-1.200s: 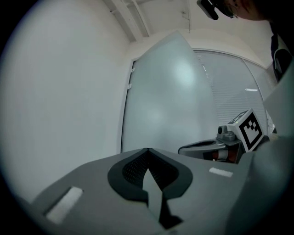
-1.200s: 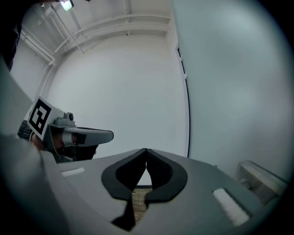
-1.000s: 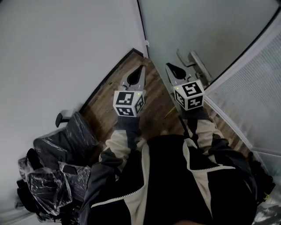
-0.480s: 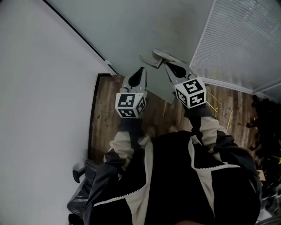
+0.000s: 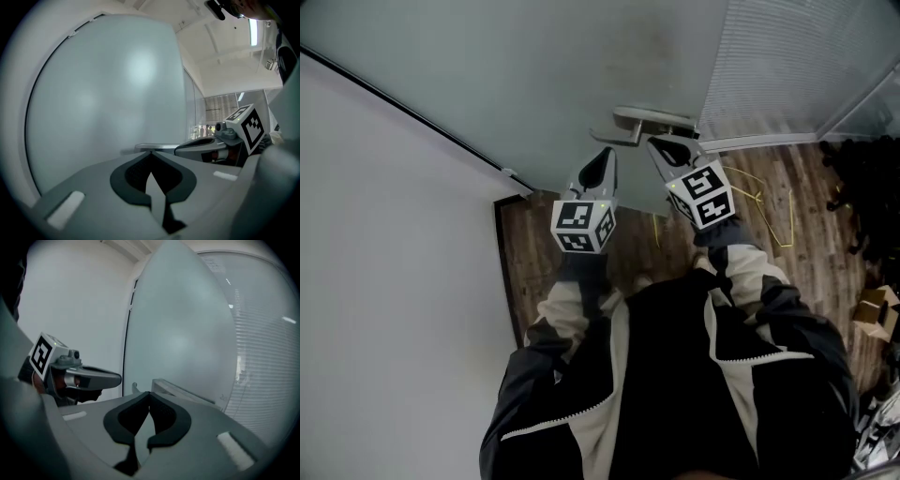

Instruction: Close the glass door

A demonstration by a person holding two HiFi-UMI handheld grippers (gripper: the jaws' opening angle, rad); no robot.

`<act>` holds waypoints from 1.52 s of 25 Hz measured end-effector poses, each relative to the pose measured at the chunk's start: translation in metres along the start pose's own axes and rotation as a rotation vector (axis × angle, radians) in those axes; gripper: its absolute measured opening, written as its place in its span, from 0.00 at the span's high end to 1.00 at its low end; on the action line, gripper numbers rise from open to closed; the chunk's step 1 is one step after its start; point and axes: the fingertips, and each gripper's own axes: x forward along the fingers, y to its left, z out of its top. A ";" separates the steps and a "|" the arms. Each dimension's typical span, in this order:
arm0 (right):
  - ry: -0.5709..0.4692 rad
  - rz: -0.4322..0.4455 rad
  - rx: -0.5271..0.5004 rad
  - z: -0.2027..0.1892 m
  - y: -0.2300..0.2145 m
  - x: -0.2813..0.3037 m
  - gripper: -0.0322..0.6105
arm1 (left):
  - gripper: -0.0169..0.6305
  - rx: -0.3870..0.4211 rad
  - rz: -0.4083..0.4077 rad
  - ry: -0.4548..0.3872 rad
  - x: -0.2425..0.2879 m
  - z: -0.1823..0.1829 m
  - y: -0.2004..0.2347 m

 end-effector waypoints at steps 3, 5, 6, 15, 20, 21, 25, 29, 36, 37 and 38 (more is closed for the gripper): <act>0.115 -0.022 -0.288 -0.008 0.012 0.008 0.94 | 0.97 -0.003 -0.036 -0.005 0.001 -0.001 0.000; 0.222 -0.042 -0.564 -0.018 0.019 0.014 0.89 | 0.97 -0.011 -0.051 -0.010 0.003 -0.001 0.000; 0.266 -0.055 -0.685 -0.021 0.021 0.018 0.80 | 0.97 -0.015 -0.057 -0.014 0.004 0.000 0.000; 0.403 -0.117 -1.068 -0.035 0.017 0.049 0.76 | 0.97 -0.024 -0.109 -0.019 0.014 0.007 -0.010; 0.401 -0.162 -1.078 -0.035 0.009 0.053 0.75 | 0.97 -0.033 -0.115 -0.015 0.014 0.003 -0.006; 0.404 -0.163 -1.075 -0.036 0.008 0.054 0.75 | 0.97 -0.033 -0.114 -0.017 0.014 0.004 -0.006; 0.409 -0.193 -1.088 -0.039 -0.002 0.062 0.75 | 0.97 -0.030 -0.123 -0.022 0.017 0.004 -0.003; 0.423 -0.231 -1.115 -0.035 -0.017 0.074 0.74 | 0.97 -0.031 -0.129 -0.024 0.020 0.006 -0.001; 0.448 -0.280 -1.169 -0.035 -0.060 0.093 0.74 | 0.97 -0.023 -0.124 -0.022 0.034 0.009 -0.008; 0.451 -0.286 -1.179 -0.036 -0.065 0.097 0.74 | 0.97 -0.022 -0.118 -0.024 0.036 0.009 -0.006; 0.452 -0.289 -1.186 -0.037 -0.071 0.102 0.74 | 0.97 -0.023 -0.110 -0.027 0.039 0.009 -0.005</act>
